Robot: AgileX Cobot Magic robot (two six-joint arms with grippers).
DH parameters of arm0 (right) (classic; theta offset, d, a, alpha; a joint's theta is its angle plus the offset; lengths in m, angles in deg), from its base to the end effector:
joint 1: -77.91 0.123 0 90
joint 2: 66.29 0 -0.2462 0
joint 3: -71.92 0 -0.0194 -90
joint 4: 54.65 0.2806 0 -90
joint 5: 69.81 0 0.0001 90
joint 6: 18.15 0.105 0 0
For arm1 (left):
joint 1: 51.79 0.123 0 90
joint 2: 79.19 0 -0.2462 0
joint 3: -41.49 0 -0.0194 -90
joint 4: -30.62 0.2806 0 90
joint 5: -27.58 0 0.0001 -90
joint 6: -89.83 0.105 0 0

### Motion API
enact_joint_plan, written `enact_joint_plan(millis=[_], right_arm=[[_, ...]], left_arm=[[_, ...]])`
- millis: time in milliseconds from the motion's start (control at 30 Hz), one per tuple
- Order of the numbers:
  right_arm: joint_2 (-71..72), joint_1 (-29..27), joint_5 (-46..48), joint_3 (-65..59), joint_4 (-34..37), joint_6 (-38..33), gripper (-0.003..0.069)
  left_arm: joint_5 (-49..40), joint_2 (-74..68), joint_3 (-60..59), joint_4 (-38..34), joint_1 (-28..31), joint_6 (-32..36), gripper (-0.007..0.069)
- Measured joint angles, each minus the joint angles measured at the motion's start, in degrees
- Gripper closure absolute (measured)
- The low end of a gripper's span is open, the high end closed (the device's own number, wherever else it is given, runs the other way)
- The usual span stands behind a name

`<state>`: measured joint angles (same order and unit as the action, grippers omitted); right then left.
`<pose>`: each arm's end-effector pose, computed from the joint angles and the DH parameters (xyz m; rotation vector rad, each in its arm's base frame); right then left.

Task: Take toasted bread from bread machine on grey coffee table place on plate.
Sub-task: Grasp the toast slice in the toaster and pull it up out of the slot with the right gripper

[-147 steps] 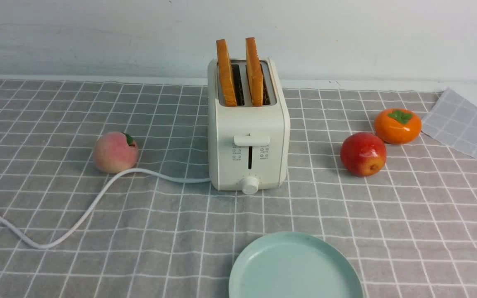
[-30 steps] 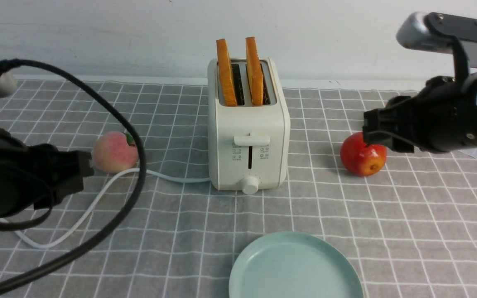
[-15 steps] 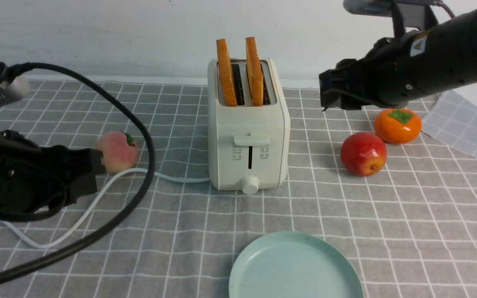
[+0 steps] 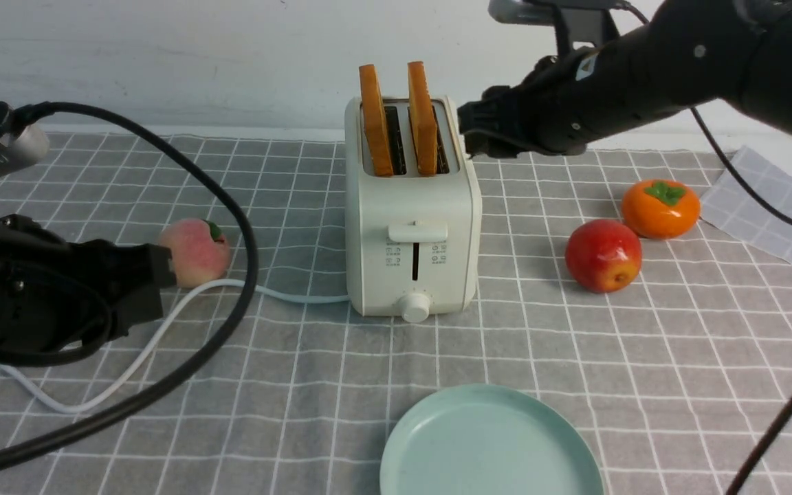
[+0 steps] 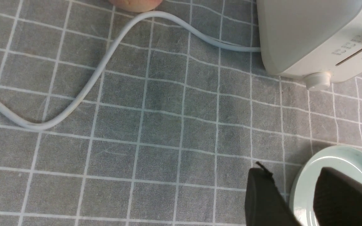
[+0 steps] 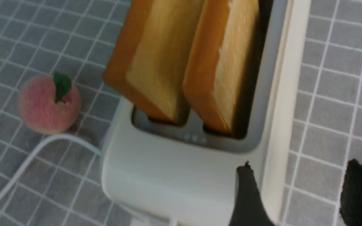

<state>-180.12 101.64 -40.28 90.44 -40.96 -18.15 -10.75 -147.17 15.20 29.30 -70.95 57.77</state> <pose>0.4225 0.1991 0.2830 -0.2935 2.1828 0.4803 0.2509 -0.0888 0.2786 -0.2793 2.3460 -0.4719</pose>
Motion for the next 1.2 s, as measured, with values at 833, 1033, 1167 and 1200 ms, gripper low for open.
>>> enact_joint_plan(millis=[833,1033,1167,1200], right_arm=[[-9.6,1.77,-9.83,7.09,14.85,-12.15,0.0261],[-11.21,1.77,-10.0,7.09,14.59,-12.32,0.0344],[-11.03,1.77,-10.74,7.09,14.48,-12.32,0.0466],[-10.75,1.65,-11.07,7.09,14.28,-12.32,0.0529]], left_arm=[[0.71,0.0,0.0,0.0,0.0,0.0,0.0386],[0.71,0.0,0.0,0.0,0.0,0.0,0.0386],[0.71,0.0,0.0,0.0,0.0,0.0,0.0386],[0.71,0.0,0.0,0.0,0.0,0.0,0.0386]])
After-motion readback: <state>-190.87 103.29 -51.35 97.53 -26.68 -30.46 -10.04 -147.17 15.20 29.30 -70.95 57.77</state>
